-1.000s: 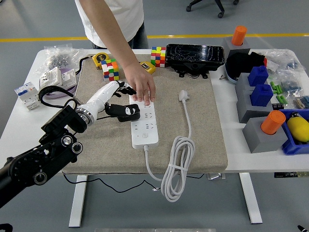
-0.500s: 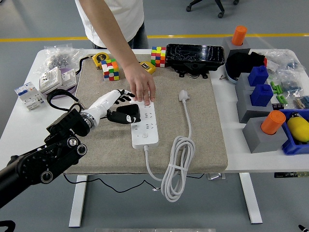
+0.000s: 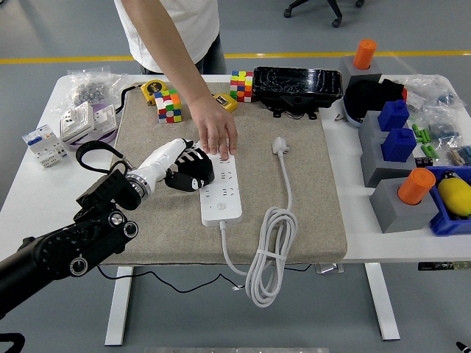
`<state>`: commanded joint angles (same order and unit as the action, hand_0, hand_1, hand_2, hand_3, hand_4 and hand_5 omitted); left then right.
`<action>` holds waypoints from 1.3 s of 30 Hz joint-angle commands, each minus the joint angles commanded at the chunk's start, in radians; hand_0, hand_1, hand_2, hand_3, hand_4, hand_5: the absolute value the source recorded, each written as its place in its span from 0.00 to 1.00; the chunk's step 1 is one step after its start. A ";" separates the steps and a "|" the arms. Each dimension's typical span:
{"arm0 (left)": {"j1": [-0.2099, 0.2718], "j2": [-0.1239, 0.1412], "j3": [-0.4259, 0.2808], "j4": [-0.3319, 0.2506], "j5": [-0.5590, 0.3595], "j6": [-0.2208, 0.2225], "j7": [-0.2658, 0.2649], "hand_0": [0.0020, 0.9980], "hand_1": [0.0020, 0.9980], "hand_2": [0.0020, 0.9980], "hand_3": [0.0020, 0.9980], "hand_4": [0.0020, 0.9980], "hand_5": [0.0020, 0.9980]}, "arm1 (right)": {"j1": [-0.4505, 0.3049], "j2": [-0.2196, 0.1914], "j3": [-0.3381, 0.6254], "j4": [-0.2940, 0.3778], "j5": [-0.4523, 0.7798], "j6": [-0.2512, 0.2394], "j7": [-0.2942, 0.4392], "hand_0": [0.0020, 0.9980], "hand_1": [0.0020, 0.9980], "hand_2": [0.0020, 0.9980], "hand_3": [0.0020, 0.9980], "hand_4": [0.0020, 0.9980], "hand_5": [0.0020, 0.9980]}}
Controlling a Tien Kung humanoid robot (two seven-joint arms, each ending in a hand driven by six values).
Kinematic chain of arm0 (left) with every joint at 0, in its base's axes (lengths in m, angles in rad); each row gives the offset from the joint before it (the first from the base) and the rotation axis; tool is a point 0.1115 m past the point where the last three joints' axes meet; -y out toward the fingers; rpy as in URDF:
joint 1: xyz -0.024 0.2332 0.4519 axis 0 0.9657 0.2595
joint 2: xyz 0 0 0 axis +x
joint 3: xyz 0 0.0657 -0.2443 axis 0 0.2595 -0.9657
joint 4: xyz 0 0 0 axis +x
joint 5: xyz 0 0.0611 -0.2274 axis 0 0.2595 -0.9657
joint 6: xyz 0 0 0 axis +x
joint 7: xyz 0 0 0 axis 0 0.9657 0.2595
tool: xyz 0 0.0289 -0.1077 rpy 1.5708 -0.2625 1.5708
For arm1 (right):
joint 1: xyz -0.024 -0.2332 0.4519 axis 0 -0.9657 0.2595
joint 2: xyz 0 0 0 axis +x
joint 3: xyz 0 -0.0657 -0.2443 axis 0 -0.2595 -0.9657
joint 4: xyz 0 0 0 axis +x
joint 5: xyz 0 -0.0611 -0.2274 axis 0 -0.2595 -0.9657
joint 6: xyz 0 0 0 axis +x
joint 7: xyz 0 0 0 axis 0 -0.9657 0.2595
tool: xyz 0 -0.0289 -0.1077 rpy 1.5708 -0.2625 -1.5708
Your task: Put the plug near the board,insert it into the board,press the button,pull the plug out
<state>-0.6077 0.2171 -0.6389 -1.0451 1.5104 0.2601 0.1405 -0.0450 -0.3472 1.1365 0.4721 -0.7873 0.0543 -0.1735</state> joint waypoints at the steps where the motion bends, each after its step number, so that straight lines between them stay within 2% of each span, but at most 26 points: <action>1: 0.001 -0.001 0.002 -0.001 -0.001 0.009 -0.006 0.35 0.47 0.49 0.53 0.64 0.00 | 0.000 0.000 0.000 -0.001 0.000 0.000 0.000 0.75 0.72 0.73 0.74 1.00 0.67; 2: 0.001 -0.001 0.004 -0.001 -0.003 0.019 -0.013 0.31 0.44 0.45 0.50 0.63 0.00 | -0.001 0.000 0.000 -0.001 0.001 0.000 0.000 0.75 0.72 0.73 0.74 1.00 0.67; 7: 0.004 0.001 -0.002 -0.007 -0.014 0.058 -0.057 0.31 0.44 0.45 0.50 0.63 0.00 | -0.001 -0.001 0.000 -0.001 0.001 0.000 -0.001 0.75 0.72 0.73 0.74 1.00 0.67; 13: 0.025 0.013 -0.063 -0.027 -0.018 0.069 -0.104 0.29 0.43 0.44 0.49 0.65 0.00 | 0.000 -0.003 -0.003 0.000 0.000 0.000 0.000 0.75 0.72 0.73 0.74 1.00 0.67; 15: 0.030 0.016 -0.081 -0.023 -0.009 0.065 -0.099 0.30 0.43 0.42 0.49 0.64 0.00 | 0.000 -0.003 -0.005 -0.001 0.000 0.001 -0.001 0.75 0.72 0.73 0.74 1.00 0.67; 19: 0.035 0.027 -0.092 0.028 0.011 0.034 -0.056 0.30 0.43 0.42 0.49 0.64 0.00 | -0.002 -0.003 -0.006 -0.001 0.000 0.001 0.000 0.75 0.72 0.73 0.74 1.00 0.67; 20: 0.037 0.030 -0.091 0.042 0.000 0.027 -0.050 0.36 0.48 0.52 0.54 0.65 0.00 | -0.002 -0.003 -0.005 0.000 0.000 0.001 0.000 0.75 0.72 0.73 0.73 1.00 0.67; 25: 0.047 0.031 -0.094 0.074 0.003 0.012 -0.021 0.36 0.48 0.52 0.54 0.65 0.00 | -0.003 -0.002 -0.001 0.000 -0.001 0.001 0.000 0.75 0.72 0.73 0.73 1.00 0.67; 26: 0.049 0.029 -0.095 0.077 0.013 0.019 -0.021 0.56 0.64 0.62 0.61 0.91 0.05 | -0.004 -0.001 0.000 0.000 -0.002 0.001 -0.001 0.75 0.72 0.73 0.73 1.00 0.67; 31: 0.062 0.026 -0.105 0.082 0.036 0.010 -0.010 0.56 0.64 0.62 0.61 0.91 0.05 | -0.007 0.002 0.008 0.002 -0.004 0.001 -0.001 0.75 0.72 0.73 0.73 1.00 0.67; 32: 0.065 0.026 -0.109 0.083 0.043 0.004 -0.006 0.92 0.99 1.00 1.00 1.00 0.33 | -0.007 0.003 0.010 0.002 -0.004 0.001 0.000 0.75 0.72 0.73 0.73 1.00 0.67; 37: 0.088 0.030 -0.150 0.074 0.062 -0.038 0.020 0.92 0.99 1.00 1.00 1.00 0.33 | -0.012 0.008 0.014 0.001 -0.005 0.001 -0.001 0.75 0.72 0.73 0.73 1.00 0.67; 38: 0.094 0.031 -0.162 0.070 0.065 -0.046 0.021 1.00 1.00 1.00 1.00 1.00 0.57 | -0.013 0.009 0.015 0.000 -0.005 0.002 -0.001 0.75 0.72 0.73 0.73 1.00 0.67; 39: 0.099 0.032 -0.173 0.066 0.067 -0.051 0.021 1.00 1.00 1.00 1.00 1.00 0.57 | -0.013 0.009 0.015 -0.001 -0.005 0.002 -0.001 0.75 0.72 0.73 0.73 1.00 0.67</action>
<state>-0.5085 0.2495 -0.8116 -0.9793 1.5777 0.2095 0.1618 -0.0581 -0.3379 1.1515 0.4713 -0.7923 0.0561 -0.1745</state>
